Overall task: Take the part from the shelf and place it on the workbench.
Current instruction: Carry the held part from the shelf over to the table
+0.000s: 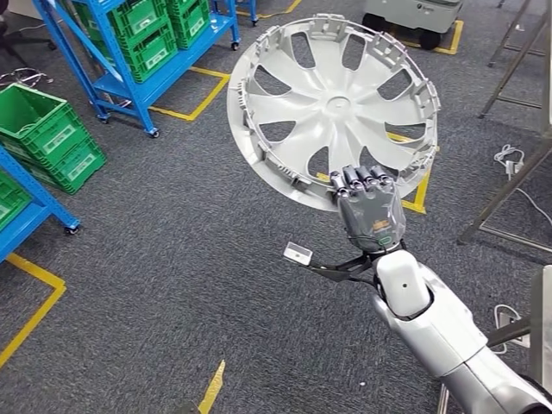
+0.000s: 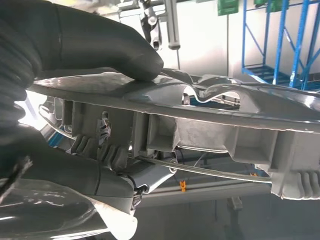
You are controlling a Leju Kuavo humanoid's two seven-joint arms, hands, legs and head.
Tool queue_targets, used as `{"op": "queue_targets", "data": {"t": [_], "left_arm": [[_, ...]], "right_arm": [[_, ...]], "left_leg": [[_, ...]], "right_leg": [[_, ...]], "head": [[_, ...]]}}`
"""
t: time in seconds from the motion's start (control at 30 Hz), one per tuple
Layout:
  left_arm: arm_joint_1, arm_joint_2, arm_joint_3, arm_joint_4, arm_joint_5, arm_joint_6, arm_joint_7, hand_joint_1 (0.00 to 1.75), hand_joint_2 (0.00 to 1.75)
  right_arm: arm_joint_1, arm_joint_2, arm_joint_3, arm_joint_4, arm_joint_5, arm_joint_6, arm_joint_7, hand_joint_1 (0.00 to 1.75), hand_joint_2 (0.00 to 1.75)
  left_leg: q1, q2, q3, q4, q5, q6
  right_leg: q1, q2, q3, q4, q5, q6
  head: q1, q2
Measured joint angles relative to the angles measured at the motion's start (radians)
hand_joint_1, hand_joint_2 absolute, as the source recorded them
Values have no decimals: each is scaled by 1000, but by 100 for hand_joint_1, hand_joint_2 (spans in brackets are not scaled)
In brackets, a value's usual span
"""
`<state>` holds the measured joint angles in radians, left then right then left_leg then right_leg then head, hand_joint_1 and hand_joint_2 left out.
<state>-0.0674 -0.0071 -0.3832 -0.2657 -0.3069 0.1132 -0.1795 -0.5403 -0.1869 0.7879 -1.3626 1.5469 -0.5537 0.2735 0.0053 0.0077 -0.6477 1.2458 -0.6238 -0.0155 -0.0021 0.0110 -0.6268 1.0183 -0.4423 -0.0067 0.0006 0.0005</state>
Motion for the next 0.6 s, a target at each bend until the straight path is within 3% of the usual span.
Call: {"op": "queue_targets", "data": {"t": [0.03,0.07,0.13,0.2,0.27,0.33,0.4,0.47,0.53,0.57,0.6], "left_arm": [[-2,1,0,0,0,0,-1,0,175],[-3,1,0,0,0,0,-2,0,175],[-4,2,0,0,0,-1,-2,0,175],[1,4,0,2,-2,0,-1,0,175],[4,4,0,3,-3,1,-1,0,175],[3,2,0,3,-5,1,-2,0,175],[4,0,-1,3,-7,1,-3,0,175],[7,-1,-1,3,-9,1,-4,0,175],[9,-1,-1,3,-9,1,-4,0,175],[9,-1,-1,3,-10,1,-4,0,175],[9,0,-1,3,-10,1,-4,0,175]], "right_arm": [[-5,-7,12,0,0,3,8,175,175],[-9,-15,25,0,0,7,16,175,175],[-16,-28,46,0,0,13,32,175,175],[-26,-38,63,0,0,18,46,175,175],[-37,-49,79,-3,0,25,58,175,175],[-41,-66,93,-6,0,32,65,175,175],[-45,-82,108,-10,0,39,68,175,175],[-50,-90,120,-14,0,44,69,175,175],[-50,-95,128,-19,0,51,69,175,175],[-48,-97,130,-22,0,55,68,175,175],[-46,-101,131,-25,0,60,68,175,175]], "left_leg": [[0,-4,-21,40,-7,-1],[0,-5,-26,47,6,-2],[4,-14,8,-40,77,-2],[10,-46,55,-150,127,-2],[11,-67,71,-194,123,2],[10,-55,73,-207,123,13],[12,-38,76,-215,129,26],[10,-18,77,-218,130,33],[8,4,77,-217,128,37],[7,14,78,-217,127,37],[6,23,80,-217,125,37]], "right_leg": [[0,10,1,1,0,0],[0,20,1,2,0,0],[-1,42,2,7,-1,1],[-1,64,-5,16,-2,7],[-3,81,-19,20,3,19],[-7,89,-31,18,8,32],[-6,59,-51,48,-11,41],[-6,14,-100,151,-63,48],[-9,-3,-155,265,-102,53],[-9,-6,-163,283,-100,54],[-10,-9,-151,261,-80,53]], "head": [[0,0],[0,0],[0,0],[0,0],[0,0],[0,0],[6,0],[13,0],[14,0],[14,0],[15,0]]}}
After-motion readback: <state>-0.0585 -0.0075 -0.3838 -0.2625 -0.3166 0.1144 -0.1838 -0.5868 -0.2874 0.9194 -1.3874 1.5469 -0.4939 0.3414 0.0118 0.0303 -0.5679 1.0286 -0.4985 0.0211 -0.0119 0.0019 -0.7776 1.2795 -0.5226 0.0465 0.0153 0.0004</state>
